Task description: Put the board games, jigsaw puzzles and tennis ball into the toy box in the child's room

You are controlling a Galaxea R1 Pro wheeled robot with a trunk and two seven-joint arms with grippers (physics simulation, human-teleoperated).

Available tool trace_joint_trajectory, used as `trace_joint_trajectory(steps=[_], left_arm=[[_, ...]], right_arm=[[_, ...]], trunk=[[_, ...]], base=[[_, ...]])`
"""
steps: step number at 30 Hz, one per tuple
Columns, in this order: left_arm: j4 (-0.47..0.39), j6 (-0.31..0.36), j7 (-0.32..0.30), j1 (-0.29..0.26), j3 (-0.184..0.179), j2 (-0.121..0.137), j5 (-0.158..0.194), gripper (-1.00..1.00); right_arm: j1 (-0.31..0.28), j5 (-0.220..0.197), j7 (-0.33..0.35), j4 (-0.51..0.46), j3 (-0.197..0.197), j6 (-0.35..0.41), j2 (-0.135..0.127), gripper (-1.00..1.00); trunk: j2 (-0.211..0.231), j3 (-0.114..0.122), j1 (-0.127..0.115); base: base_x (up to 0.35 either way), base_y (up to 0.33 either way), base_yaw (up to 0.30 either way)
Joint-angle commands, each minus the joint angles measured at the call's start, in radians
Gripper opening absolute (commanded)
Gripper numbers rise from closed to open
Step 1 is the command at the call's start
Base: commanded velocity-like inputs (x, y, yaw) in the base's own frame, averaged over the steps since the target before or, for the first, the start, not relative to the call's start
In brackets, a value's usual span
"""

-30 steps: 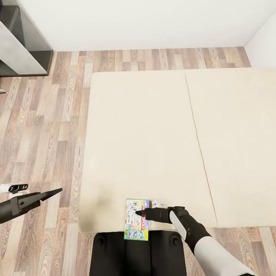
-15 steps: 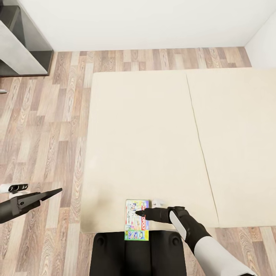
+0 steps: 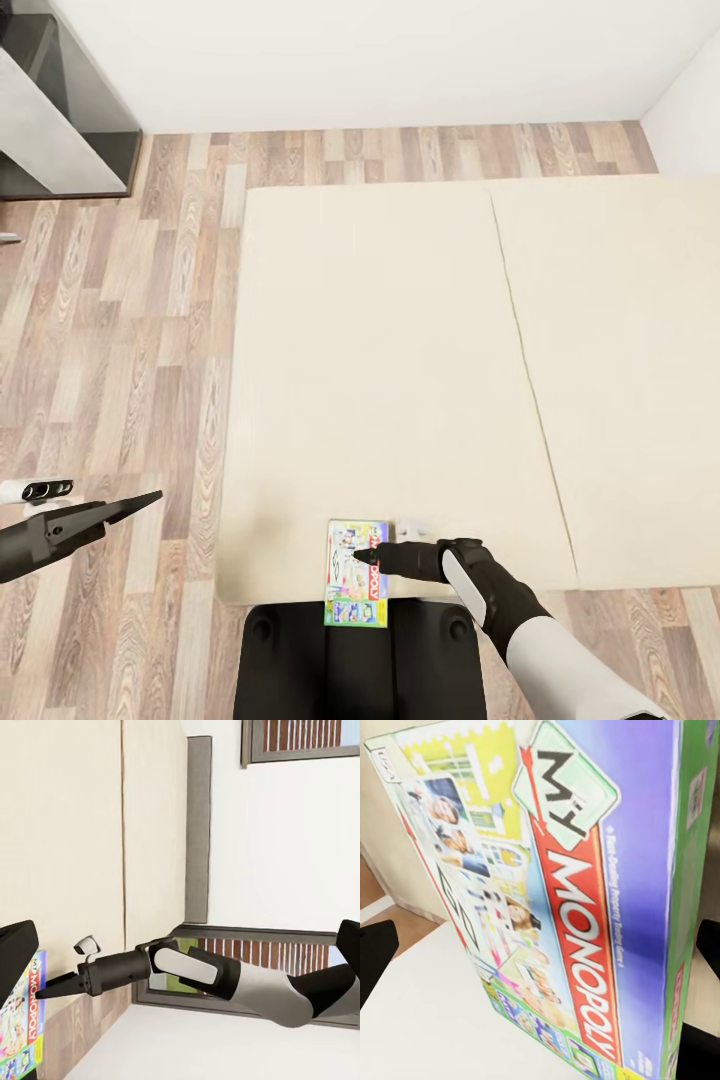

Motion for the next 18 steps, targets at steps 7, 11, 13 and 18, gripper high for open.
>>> trace_joint_trajectory(steps=[7,11,13,18], left_arm=[[0.000,0.011,-0.004,0.000,0.000,0.000,0.000,1.00],[0.000,0.011,-0.004,0.000,0.000,0.000,0.000,1.00],[0.000,0.011,-0.004,0.000,0.000,0.000,0.000,1.00],[0.000,0.011,-0.004,0.000,0.000,0.000,0.000,1.00]], right_arm=[[0.000,-0.003,-0.002,-0.002,0.002,0.002,0.000,1.00],[0.000,-0.003,-0.002,-0.002,0.002,0.001,0.000,1.00],[0.000,-0.003,-0.002,-0.003,0.003,0.001,0.000,1.00],[0.000,-0.004,-0.002,-0.003,0.002,0.002,0.000,1.00]], trunk=[[-0.001,-0.001,0.000],[-0.001,-0.001,0.000],[-0.001,-0.001,0.000],[-0.001,-0.001,0.000]], base=[[-0.003,0.006,0.000],[0.000,0.000,0.000],[0.000,0.000,0.000],[0.000,0.000,0.000]])
